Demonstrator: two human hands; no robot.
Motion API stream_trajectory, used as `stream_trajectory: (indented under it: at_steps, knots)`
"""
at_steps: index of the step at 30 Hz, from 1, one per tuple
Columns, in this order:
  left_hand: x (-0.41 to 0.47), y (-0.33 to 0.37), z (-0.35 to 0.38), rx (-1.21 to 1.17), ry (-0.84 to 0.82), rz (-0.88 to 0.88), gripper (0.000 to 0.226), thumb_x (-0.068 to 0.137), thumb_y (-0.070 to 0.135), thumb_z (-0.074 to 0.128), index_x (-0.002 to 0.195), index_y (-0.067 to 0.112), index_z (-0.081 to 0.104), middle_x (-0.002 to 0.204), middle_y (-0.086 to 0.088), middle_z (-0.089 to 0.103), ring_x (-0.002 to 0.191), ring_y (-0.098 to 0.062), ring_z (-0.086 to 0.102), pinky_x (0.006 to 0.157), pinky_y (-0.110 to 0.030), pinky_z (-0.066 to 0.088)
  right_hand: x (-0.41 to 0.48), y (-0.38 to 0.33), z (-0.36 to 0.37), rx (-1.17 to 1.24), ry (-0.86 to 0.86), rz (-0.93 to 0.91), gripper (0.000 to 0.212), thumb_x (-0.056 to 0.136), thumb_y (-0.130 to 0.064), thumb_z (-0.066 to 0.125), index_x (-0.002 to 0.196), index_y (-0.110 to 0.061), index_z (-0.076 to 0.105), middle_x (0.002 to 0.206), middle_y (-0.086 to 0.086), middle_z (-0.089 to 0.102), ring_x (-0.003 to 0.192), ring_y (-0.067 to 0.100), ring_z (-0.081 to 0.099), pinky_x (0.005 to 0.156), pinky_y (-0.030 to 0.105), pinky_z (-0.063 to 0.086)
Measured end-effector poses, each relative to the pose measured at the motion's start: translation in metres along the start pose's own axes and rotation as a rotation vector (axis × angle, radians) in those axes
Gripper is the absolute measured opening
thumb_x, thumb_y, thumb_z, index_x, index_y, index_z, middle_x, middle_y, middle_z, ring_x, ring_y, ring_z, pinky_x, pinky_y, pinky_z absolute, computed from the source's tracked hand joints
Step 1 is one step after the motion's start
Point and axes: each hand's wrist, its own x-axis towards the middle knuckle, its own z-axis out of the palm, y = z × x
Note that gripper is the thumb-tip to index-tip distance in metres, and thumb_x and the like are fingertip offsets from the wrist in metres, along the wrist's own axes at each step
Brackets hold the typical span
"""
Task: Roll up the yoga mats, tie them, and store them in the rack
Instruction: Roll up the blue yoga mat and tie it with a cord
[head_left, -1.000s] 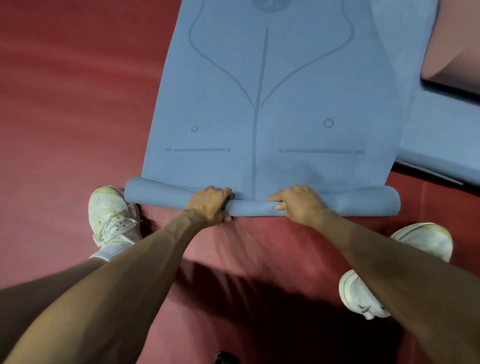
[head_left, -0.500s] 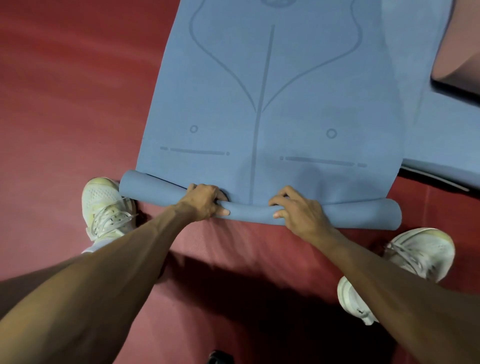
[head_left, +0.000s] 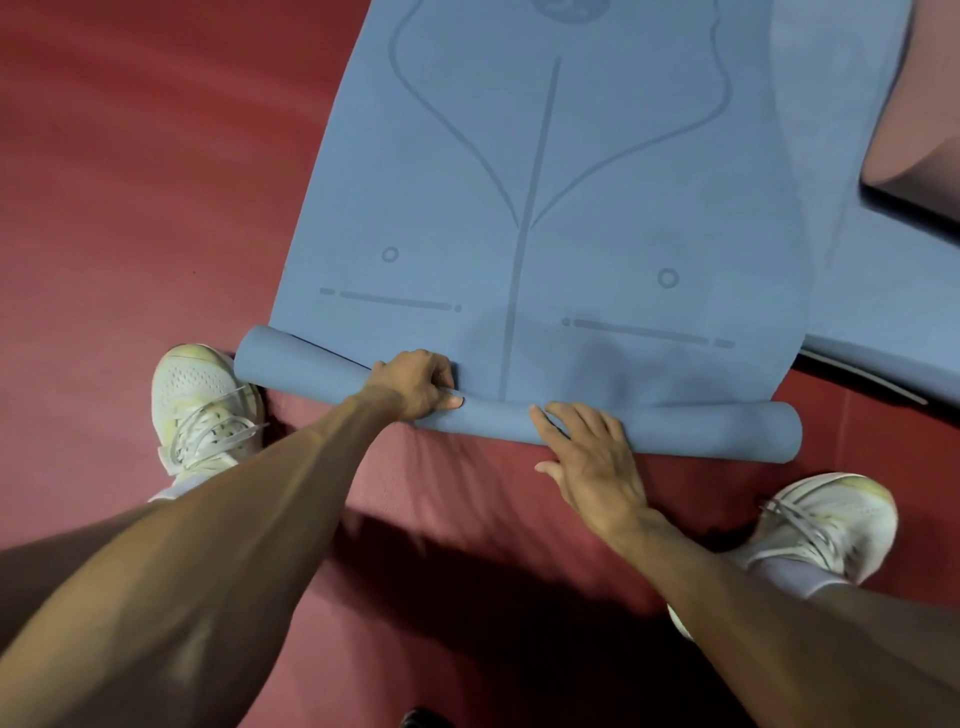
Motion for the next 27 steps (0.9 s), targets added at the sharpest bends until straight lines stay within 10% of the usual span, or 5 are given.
stream_trajectory:
  at_steps: [7,12,17,27]
  knots:
    - [-0.012,0.001,0.014,0.105,0.185,0.038,0.029,0.089,0.047,0.058,0.106,0.027,0.07,0.111,-0.003,0.048,0.112,-0.024,0.04,0.097,-0.034,0.027,0.034,0.015,-0.012,0.156,-0.097,-0.013,0.056,0.055,-0.008,0.089,0.107,-0.021,0.072,0.095,-0.001,0.06,0.085,0.023,0.059,0.072,0.032,0.035]
    - [-0.012,-0.001,0.011,-0.032,0.286,0.079,0.03,0.086,0.047,0.062,0.11,0.028,0.065,0.11,0.001,0.051,0.11,-0.02,0.045,0.1,-0.03,0.026,0.066,0.024,-0.027,0.239,-0.41,0.083,0.051,0.083,-0.023,0.072,0.132,-0.026,0.057,0.115,-0.005,0.05,0.115,0.019,0.047,0.094,0.032,0.033]
    - [-0.026,-0.001,0.017,0.117,0.264,0.26,0.064,0.06,0.057,0.079,0.116,0.033,0.059,0.109,0.009,0.046,0.108,-0.016,0.038,0.1,-0.027,0.016,0.09,0.037,-0.034,0.305,-0.576,0.06,0.054,0.083,-0.025,0.072,0.134,-0.028,0.056,0.088,-0.013,0.039,0.107,0.015,0.053,0.08,0.025,0.034]
    - [-0.01,0.004,-0.013,0.193,0.081,0.235,0.052,0.066,0.045,0.079,0.115,0.036,0.064,0.104,0.009,0.059,0.095,-0.019,0.052,0.079,-0.028,0.037,0.075,0.038,-0.033,0.295,-0.39,0.127,0.048,0.078,-0.029,0.076,0.125,-0.028,0.063,0.105,-0.007,0.057,0.107,0.017,0.055,0.084,0.026,0.032]
